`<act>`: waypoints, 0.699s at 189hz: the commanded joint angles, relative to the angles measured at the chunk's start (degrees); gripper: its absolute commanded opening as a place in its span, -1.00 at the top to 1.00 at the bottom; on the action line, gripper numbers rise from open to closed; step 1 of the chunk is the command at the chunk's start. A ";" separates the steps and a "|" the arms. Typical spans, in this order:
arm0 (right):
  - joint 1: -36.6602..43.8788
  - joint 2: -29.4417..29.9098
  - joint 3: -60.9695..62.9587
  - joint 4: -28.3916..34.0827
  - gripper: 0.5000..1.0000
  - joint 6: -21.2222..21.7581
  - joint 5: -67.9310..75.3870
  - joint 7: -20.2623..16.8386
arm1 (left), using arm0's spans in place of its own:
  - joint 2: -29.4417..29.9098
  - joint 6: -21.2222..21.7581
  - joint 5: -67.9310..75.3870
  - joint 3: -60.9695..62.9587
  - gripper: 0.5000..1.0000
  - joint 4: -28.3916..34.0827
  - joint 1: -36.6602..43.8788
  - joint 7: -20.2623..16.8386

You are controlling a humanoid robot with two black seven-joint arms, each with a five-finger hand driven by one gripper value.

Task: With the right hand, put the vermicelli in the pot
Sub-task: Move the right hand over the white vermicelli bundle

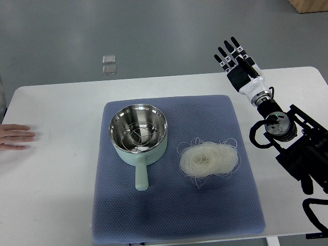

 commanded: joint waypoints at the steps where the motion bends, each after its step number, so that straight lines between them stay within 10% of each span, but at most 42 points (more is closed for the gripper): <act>1: 0.16 -0.08 0.00 0.00 -0.70 0.00 -0.09 0.00 | 0.00 0.00 0.01 -0.04 -1.00 0.01 0.00 0.00; 62: 0.77 -1.05 -1.05 0.35 -0.70 1.32 -7.47 -0.26 | 0.00 0.00 -0.07 -0.04 -1.00 0.01 0.00 0.00; 132: 18.17 -19.15 -29.88 6.15 -0.70 9.14 -65.13 -0.26 | 0.00 -0.09 0.01 -0.04 -1.00 -0.17 0.00 0.00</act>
